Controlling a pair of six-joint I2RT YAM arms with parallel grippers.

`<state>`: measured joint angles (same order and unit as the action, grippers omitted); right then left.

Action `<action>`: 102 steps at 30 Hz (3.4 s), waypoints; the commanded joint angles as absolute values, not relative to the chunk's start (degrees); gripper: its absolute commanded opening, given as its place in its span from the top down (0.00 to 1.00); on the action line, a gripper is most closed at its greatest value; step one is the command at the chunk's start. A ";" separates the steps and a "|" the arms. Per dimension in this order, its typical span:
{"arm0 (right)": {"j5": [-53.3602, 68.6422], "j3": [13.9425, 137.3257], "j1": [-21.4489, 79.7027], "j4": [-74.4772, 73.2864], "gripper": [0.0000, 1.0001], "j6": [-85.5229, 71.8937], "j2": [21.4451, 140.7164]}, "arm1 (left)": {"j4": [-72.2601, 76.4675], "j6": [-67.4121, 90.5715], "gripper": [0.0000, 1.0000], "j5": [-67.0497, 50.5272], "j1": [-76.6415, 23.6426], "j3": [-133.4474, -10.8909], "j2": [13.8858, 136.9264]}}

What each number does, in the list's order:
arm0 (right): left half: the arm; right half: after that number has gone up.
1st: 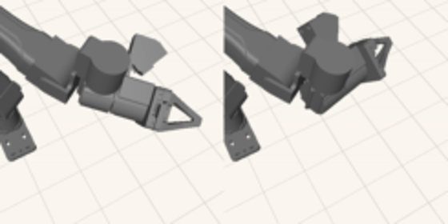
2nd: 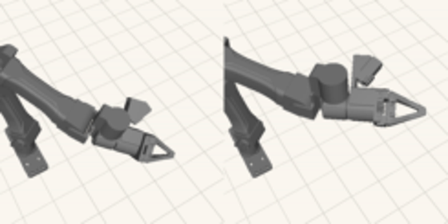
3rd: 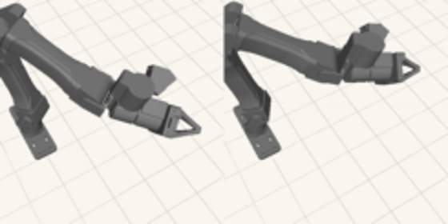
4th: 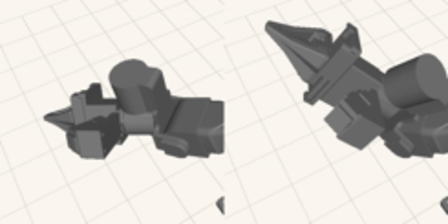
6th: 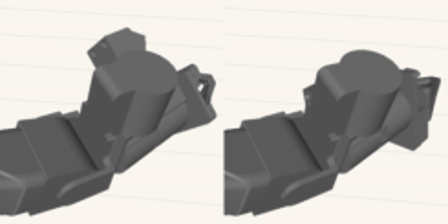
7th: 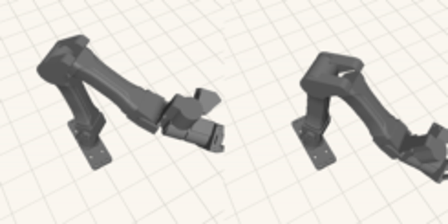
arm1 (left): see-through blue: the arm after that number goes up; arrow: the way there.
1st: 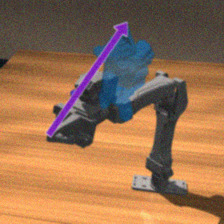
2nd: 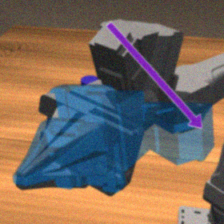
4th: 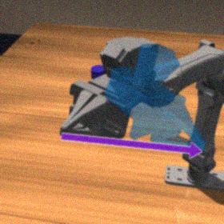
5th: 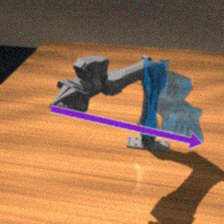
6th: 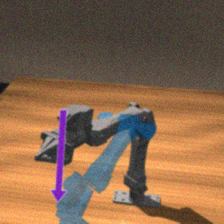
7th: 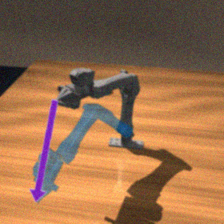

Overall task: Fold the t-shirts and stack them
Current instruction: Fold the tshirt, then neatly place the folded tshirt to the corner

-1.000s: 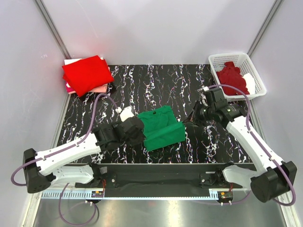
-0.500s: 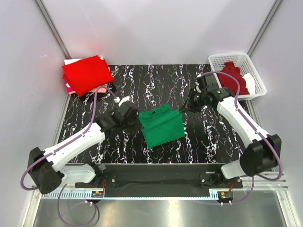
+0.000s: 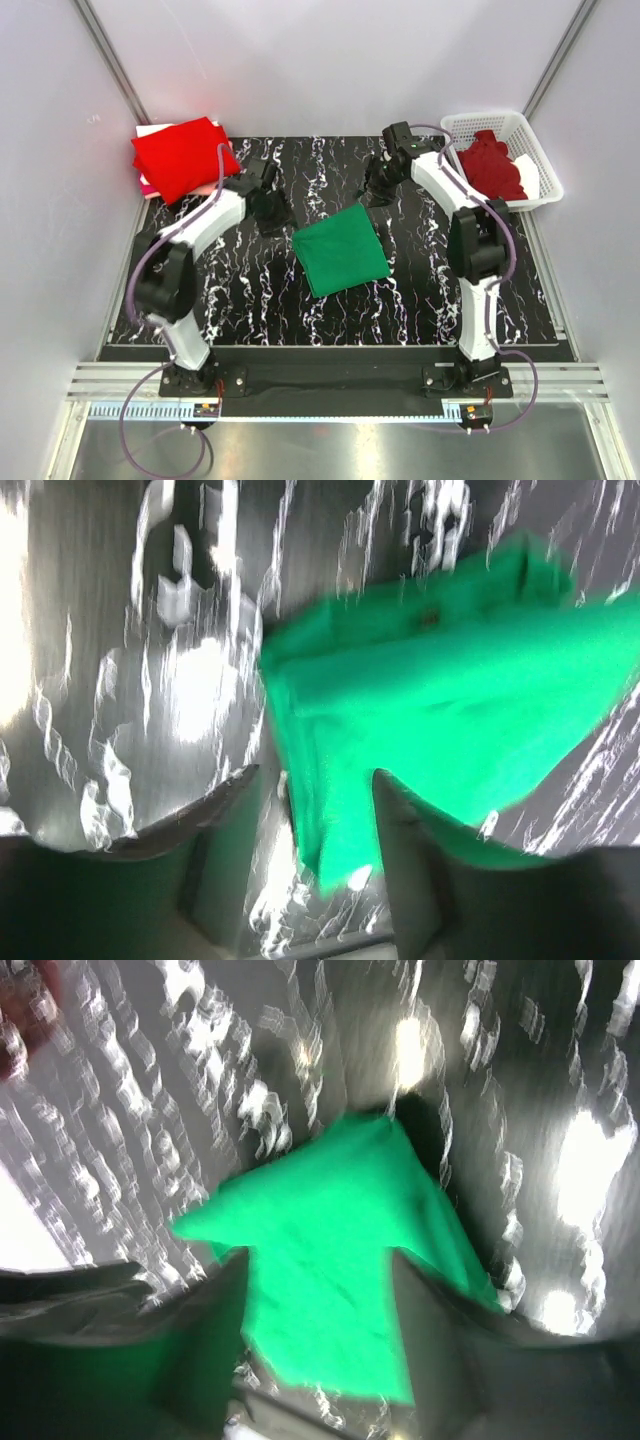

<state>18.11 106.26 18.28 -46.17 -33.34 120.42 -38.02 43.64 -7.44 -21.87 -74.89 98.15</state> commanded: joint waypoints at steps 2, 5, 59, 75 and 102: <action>17.05 116.11 16.88 -51.34 0.25 -33.48 127.00 | -44.43 34.73 0.29 -13.98 -18.63 -93.02 112.22; 16.26 109.99 16.88 -46.70 0.09 -33.67 121.85 | -44.57 34.45 0.24 -13.97 -18.55 -93.88 111.63; 22.59 21.09 28.92 8.61 0.00 -44.82 57.22 | 6.15 51.24 0.31 -5.63 -26.19 -42.19 95.27; 22.85 21.53 28.92 9.05 0.00 -44.82 58.97 | 11.60 51.24 0.39 -2.02 -26.19 -41.13 99.84; 23.47 24.17 28.83 8.61 0.00 -44.56 66.09 | -21.51 28.13 1.00 -2.63 -10.91 -72.58 96.32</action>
